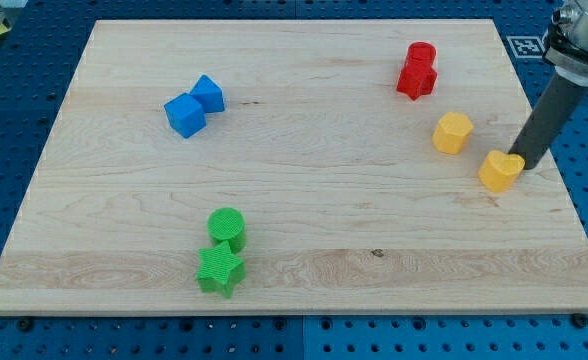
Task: Push the yellow heart down and left
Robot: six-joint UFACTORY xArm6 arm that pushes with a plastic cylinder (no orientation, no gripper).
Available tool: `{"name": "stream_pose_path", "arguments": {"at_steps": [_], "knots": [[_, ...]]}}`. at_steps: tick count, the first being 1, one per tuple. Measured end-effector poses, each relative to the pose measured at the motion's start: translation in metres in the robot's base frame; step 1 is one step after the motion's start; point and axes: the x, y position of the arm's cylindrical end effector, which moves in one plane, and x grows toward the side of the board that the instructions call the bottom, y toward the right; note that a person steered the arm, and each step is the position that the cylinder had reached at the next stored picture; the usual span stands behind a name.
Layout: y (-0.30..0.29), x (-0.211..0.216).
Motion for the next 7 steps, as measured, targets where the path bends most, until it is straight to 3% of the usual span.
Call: {"name": "stream_pose_path", "arguments": {"at_steps": [2,4,6,7], "knots": [[-0.028,0.034],[-0.058,0.034],[-0.029,0.008],[-0.021,-0.031]]}}
